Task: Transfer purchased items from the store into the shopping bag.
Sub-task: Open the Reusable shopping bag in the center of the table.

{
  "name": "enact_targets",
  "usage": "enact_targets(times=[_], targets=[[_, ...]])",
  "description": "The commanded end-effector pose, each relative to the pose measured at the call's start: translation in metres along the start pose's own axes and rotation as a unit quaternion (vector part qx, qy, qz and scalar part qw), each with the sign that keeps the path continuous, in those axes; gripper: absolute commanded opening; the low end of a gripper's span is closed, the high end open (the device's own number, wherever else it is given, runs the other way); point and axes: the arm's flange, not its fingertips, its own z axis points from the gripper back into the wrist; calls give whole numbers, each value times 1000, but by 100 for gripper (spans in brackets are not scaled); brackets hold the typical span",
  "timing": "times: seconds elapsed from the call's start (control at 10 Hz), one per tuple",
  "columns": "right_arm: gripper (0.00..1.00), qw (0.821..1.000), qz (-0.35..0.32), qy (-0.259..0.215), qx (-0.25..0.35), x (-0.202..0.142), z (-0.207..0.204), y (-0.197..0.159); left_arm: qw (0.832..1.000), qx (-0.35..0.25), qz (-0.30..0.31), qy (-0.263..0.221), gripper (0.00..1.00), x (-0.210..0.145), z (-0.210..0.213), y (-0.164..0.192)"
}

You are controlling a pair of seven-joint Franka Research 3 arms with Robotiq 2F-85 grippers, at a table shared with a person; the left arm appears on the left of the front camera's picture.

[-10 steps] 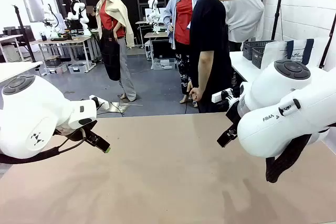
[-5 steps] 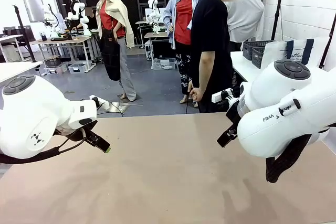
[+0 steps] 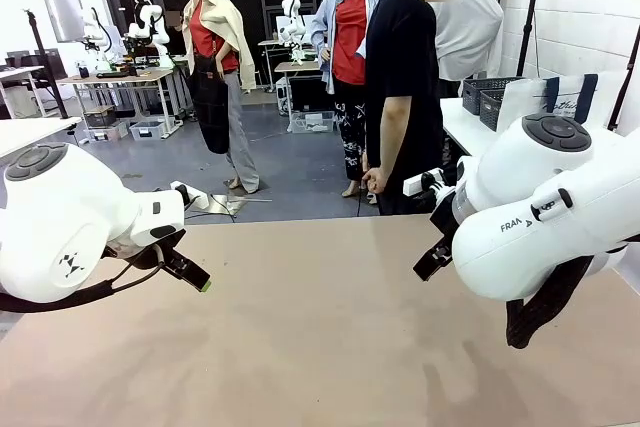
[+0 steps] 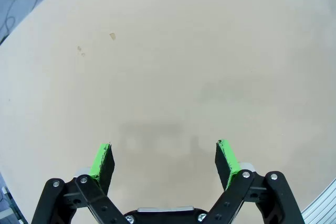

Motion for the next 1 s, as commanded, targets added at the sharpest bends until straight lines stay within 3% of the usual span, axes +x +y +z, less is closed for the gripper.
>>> enact_targets(times=[0.0, 0.9], targets=[[100, 1000, 0, 0, 0, 0, 0, 0, 1000, 0, 1, 0, 100, 0, 0, 1], [100, 1000, 0, 0, 0, 0, 0, 0, 1000, 0, 1, 0, 100, 0, 0, 1]])
